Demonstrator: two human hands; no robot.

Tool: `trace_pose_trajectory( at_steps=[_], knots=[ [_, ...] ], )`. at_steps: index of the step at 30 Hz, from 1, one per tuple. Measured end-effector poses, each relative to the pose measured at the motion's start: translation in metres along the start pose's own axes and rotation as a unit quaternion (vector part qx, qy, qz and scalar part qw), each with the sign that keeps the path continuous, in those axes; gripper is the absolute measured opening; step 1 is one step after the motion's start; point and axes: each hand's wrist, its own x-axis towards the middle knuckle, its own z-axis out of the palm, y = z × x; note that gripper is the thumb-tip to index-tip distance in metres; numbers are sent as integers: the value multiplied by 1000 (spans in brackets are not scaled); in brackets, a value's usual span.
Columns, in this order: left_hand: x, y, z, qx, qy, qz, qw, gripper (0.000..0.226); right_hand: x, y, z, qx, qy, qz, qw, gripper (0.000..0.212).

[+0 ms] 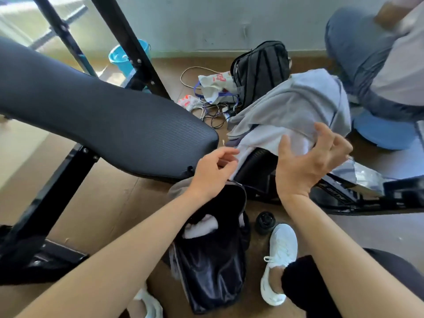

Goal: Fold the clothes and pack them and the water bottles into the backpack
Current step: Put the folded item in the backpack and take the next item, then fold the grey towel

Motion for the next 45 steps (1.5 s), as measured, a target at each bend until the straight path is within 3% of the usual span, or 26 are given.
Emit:
trace_pose_trajectory(
  at_steps=[3,7,12,19,23,28,31,35,41,45],
  knots=[
    [31,34,19,28,26,66,997,45,11,7,3,27,-63,67,995,56],
    [67,65,42,133,74,183,971,62,15,3,6,81,-58,87,991,59],
    [84,87,55,219,30,340,914,47,16,3,11,105,-25,113,988,65],
    [96,78,41,268,-6,430,862,29,14,1,21,181,8,217,959,74],
    [95,88,47,249,41,401,881,18,12,-1,20,182,9,229,956,72],
    [111,117,62,227,93,332,911,47,13,-2,17,174,3,225,959,70],
    [127,124,69,227,77,307,921,30,13,-2,16,170,0,227,959,68],
    [138,131,61,174,131,243,945,19,13,-4,16,147,2,234,961,66],
    [139,133,57,66,54,83,993,19,12,-7,16,140,-2,242,960,69],
    [140,147,66,23,29,64,997,10,12,-6,18,136,-5,238,962,69]
  ],
)
